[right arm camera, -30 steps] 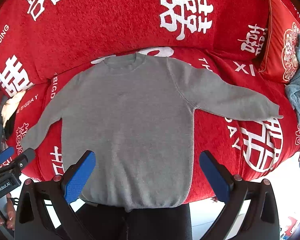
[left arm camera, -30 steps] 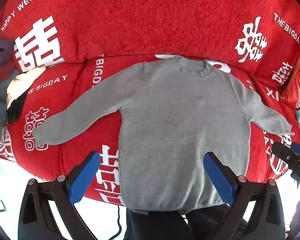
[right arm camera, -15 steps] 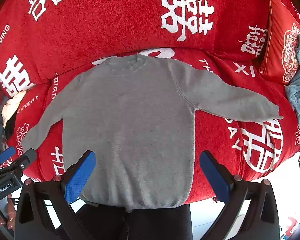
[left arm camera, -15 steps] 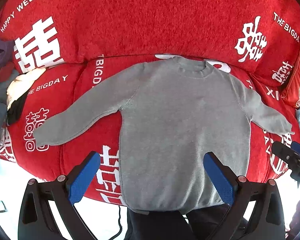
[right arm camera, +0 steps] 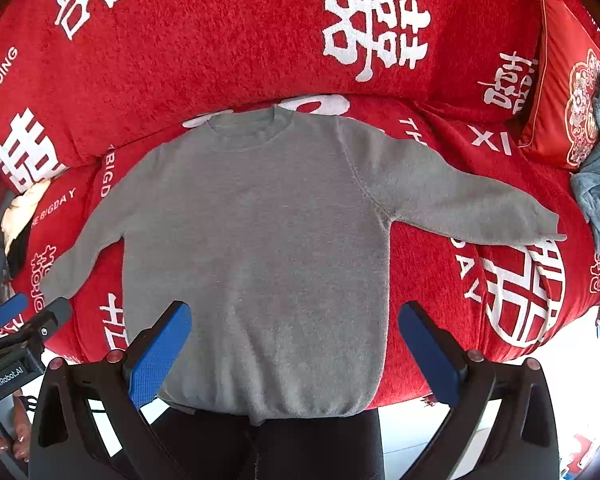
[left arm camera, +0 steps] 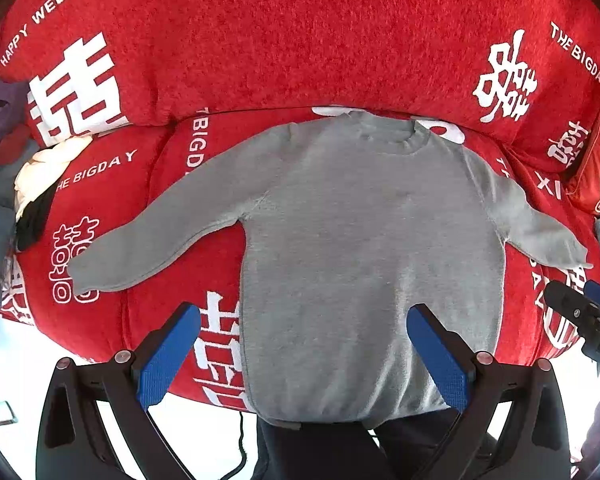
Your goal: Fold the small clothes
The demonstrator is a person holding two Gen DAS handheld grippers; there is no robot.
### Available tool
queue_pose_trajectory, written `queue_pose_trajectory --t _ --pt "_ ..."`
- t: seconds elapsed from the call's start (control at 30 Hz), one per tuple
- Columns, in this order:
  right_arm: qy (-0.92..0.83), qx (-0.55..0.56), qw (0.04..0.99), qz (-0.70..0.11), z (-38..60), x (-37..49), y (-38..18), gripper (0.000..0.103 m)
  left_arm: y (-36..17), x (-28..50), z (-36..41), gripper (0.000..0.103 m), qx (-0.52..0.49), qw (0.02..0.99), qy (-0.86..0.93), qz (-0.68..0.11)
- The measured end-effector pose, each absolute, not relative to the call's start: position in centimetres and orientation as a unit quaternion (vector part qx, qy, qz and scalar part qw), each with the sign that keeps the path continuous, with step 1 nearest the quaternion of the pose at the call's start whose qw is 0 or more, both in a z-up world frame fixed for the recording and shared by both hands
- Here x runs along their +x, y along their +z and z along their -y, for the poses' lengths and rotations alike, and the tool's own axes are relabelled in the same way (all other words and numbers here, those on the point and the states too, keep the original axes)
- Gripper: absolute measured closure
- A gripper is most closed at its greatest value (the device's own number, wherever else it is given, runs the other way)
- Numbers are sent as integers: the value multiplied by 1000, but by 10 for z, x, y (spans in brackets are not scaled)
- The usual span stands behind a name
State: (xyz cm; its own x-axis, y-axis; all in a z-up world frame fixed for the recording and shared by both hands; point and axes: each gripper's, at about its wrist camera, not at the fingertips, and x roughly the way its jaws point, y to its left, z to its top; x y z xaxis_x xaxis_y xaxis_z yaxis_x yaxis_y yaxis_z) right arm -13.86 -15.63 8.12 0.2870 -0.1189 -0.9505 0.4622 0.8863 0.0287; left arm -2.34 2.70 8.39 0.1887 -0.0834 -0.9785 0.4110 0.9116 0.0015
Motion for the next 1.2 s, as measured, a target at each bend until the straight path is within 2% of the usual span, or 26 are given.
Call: queue_pose_trajectory --t 0.47,1.2 --pt "-189 139 801 -550 156 -130 80 0 78 -19 -24 0 141 755 -155 -621" --pt "-181 140 791 -568 157 -117 73 0 64 -22 -18 0 150 745 -156 -631"
